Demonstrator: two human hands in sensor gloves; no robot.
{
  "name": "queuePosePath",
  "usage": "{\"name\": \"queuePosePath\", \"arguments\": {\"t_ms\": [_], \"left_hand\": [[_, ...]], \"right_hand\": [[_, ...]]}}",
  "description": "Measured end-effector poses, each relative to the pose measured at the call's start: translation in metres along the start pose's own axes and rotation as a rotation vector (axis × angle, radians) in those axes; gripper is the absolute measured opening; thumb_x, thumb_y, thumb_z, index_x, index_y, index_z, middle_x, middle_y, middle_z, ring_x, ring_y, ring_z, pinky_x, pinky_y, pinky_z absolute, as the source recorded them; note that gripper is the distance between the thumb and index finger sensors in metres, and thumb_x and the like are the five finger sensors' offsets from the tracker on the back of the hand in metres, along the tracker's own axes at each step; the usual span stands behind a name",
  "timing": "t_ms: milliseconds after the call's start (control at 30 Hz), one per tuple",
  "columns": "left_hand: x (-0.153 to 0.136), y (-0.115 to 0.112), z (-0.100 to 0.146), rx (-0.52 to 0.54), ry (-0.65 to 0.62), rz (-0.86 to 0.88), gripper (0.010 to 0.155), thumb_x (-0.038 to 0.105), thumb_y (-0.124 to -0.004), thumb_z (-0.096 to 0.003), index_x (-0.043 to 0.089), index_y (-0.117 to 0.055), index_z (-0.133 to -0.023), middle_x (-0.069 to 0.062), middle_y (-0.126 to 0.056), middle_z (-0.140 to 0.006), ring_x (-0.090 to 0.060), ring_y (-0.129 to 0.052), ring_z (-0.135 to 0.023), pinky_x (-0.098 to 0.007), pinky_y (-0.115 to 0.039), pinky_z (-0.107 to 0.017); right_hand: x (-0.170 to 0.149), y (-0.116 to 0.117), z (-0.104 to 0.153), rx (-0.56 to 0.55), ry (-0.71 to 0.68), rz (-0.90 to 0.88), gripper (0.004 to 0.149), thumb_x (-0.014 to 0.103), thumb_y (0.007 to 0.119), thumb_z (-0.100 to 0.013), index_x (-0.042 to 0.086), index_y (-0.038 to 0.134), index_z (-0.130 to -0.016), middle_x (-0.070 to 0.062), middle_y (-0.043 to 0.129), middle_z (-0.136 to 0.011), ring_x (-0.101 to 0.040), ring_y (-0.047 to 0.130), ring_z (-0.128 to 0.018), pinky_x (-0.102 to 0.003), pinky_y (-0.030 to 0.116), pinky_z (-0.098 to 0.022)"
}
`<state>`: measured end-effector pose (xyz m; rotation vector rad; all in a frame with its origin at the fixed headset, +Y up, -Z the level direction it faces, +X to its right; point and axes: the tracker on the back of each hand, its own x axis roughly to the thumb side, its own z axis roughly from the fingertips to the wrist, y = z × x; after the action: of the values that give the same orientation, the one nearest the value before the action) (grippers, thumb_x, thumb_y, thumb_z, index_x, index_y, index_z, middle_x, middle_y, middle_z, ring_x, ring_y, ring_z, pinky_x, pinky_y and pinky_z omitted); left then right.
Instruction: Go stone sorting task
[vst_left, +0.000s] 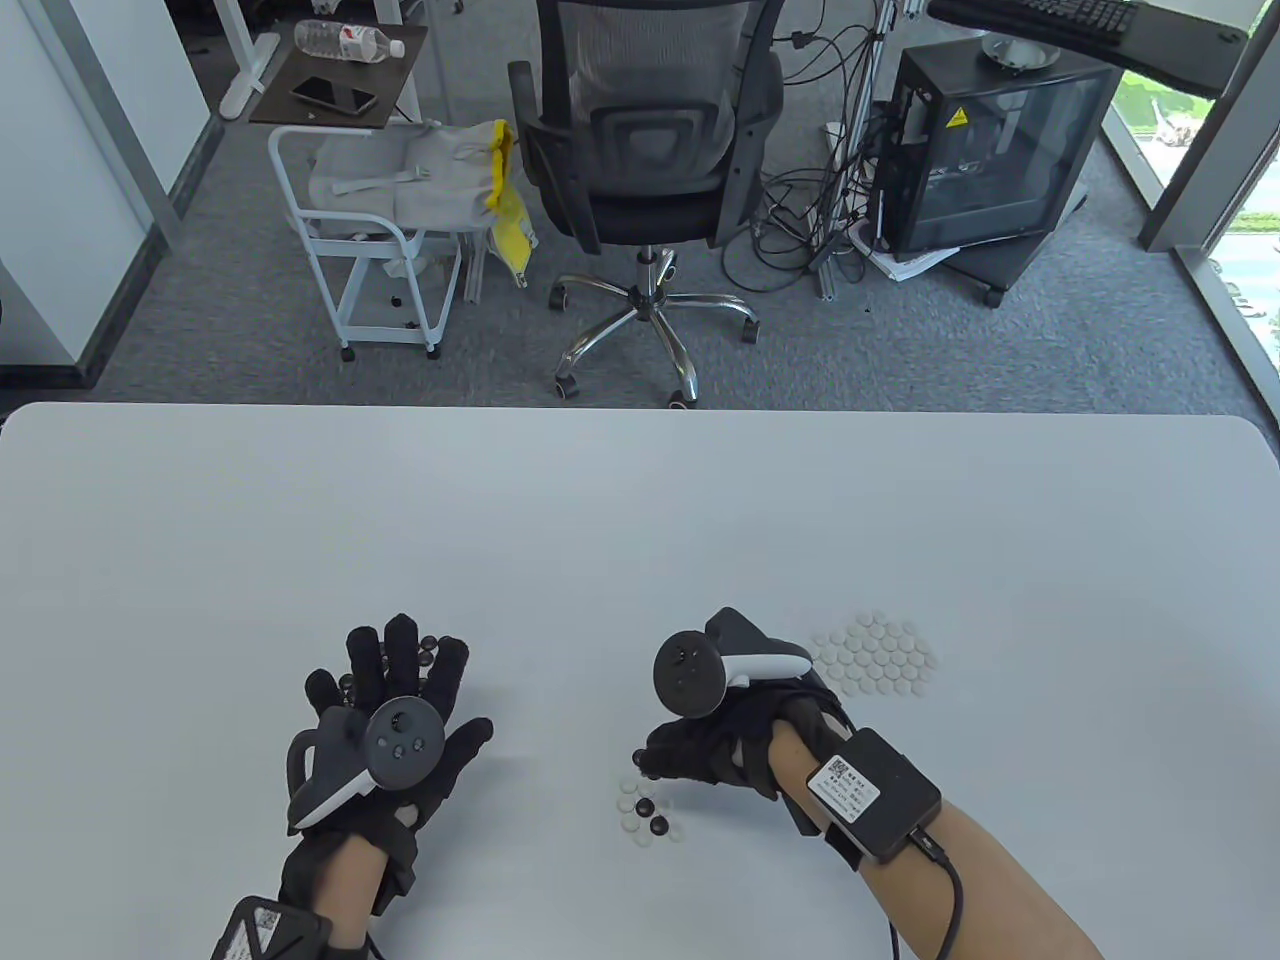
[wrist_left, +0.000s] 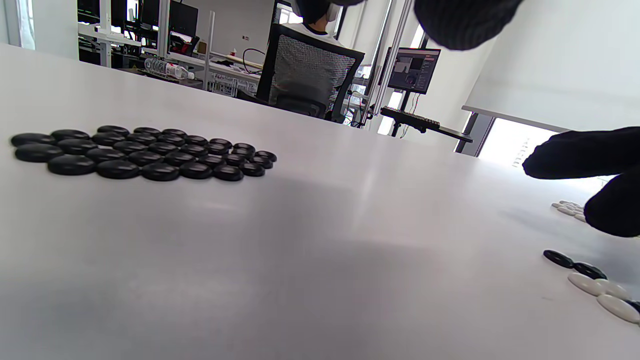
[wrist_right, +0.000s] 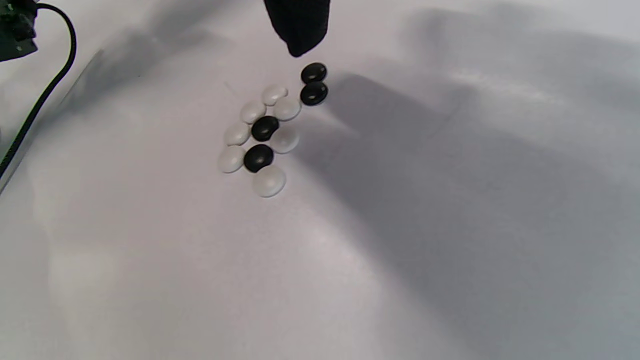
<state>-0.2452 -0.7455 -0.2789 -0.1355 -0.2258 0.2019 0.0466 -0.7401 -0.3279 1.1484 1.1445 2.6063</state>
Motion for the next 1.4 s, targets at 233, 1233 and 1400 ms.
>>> {"name": "queuePosePath", "arguments": {"t_ms": [233, 1233, 1400], "left_hand": [[-0.001, 0.000, 0.000, 0.005, 0.002, 0.008, 0.079, 0.056, -0.056, -0.0600, 0.018, -0.023, -0.122, -0.028, 0.011, -0.115, -0.055, 0.016, -0.096, -0.082, 0.002, -0.050], [-0.002, 0.001, 0.000, -0.002, 0.003, 0.009, 0.079, 0.056, -0.056, -0.0600, 0.018, -0.023, -0.122, -0.028, 0.012, -0.115, -0.055, 0.016, -0.096, -0.082, 0.002, -0.050], [-0.002, 0.001, -0.001, -0.009, 0.004, 0.007, 0.079, 0.056, -0.056, -0.0601, 0.018, -0.022, -0.122, -0.028, 0.012, -0.115, -0.055, 0.017, -0.096, -0.082, 0.002, -0.050]], "right_hand": [[0.014, 0.017, -0.028, 0.077, -0.062, -0.021, 0.070, 0.050, 0.050, -0.060, 0.008, 0.059, -0.115, -0.043, 0.005, -0.112, -0.070, -0.004, -0.091, -0.092, 0.014, -0.056], [-0.131, -0.013, 0.025, -0.123, 0.458, -0.283, 0.071, 0.050, 0.051, -0.060, 0.005, 0.065, -0.113, -0.044, 0.009, -0.112, -0.070, -0.002, -0.092, -0.092, 0.014, -0.056], [-0.141, -0.012, 0.034, -0.130, 0.496, -0.285, 0.071, 0.050, 0.051, -0.060, 0.004, 0.065, -0.113, -0.044, 0.009, -0.112, -0.070, -0.002, -0.092, -0.092, 0.014, -0.056]]}}
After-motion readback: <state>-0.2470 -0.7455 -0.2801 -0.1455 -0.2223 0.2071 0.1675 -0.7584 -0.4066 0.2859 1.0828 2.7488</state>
